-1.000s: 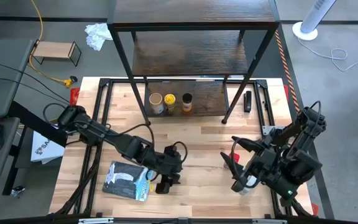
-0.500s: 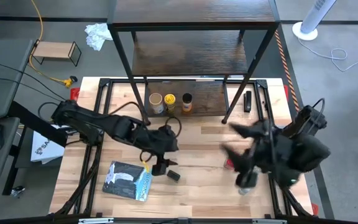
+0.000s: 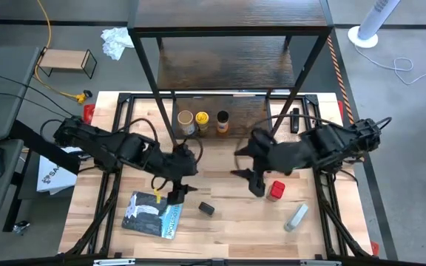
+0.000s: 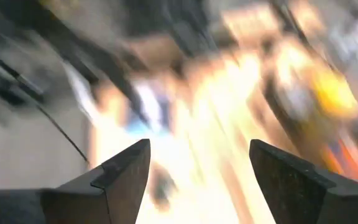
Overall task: Shelf spices
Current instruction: Put the red seasoning can on the shelf
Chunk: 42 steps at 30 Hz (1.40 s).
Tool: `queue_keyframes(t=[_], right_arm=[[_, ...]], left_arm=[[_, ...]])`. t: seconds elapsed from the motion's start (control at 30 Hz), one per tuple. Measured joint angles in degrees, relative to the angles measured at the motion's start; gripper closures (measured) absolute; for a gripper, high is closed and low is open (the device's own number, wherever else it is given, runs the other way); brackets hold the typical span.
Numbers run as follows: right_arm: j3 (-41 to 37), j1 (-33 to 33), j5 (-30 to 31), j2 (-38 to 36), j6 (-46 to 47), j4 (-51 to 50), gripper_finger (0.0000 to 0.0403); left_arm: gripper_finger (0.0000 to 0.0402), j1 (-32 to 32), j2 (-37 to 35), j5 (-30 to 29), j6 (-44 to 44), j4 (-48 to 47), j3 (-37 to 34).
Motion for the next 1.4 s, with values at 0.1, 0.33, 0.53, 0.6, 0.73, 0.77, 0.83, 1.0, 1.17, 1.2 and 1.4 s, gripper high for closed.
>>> queue_keyframes(t=[0.1,0.33,0.53,0.6,0.73,0.77,0.83,1.0,1.17,1.2,1.4], right_arm=[[-3.37,0.11,0.19,0.04,10.81,-18.35,0.0133],[-17.16,4.93,-2.42,-0.71,33.16,-31.49,0.0133],[-27.45,6.83,-9.45,-0.87,48.35,-30.22,0.0133],[-29.41,7.22,-10.46,-0.99,53.73,-30.62,0.0133],[-31.10,7.57,-11.57,-1.05,64.62,-32.19,0.0133],[-31.33,7.59,-11.59,-1.06,67.79,-32.99,0.0133],[-31.99,7.59,-11.59,-1.11,74.56,-33.89,0.0133],[-35.24,7.66,-12.96,-1.01,92.11,-33.59,0.0133],[-40.58,8.32,-17.66,-0.90,104.48,-33.57,0.0133],[-41.30,8.06,-18.95,-0.90,104.97,-33.28,0.0133],[-47.33,7.05,-20.48,-0.37,105.63,-20.46,0.0133]], left_arm=[[0.0126,-2.64,-0.14,-3.62,-0.48,-3.46,-0.76],[0.0126,-7.48,-1.69,-6.63,-7.07,0.34,-10.99],[0.0126,-10.44,-9.92,-7.15,-16.42,12.82,-26.07],[0.0126,-10.71,-13.88,-9.22,-19.08,14.26,-30.51],[0.0126,-9.82,-22.89,-15.02,-23.27,14.70,-38.16],[0.0126,-9.29,-25.02,-15.97,-24.30,14.77,-39.82],[0.0126,-8.33,-28.98,-17.23,-26.31,14.98,-42.94],[0.0126,-7.00,-35.42,-18.20,-29.11,15.90,-48.20],[0.0126,-7.13,-37.05,-18.09,-30.45,16.69,-51.12],[0.0126,-7.13,-37.02,-17.78,-30.58,16.62,-51.26],[0.0126,-7.13,-36.53,-16.51,-29.09,18.48,-51.25]])
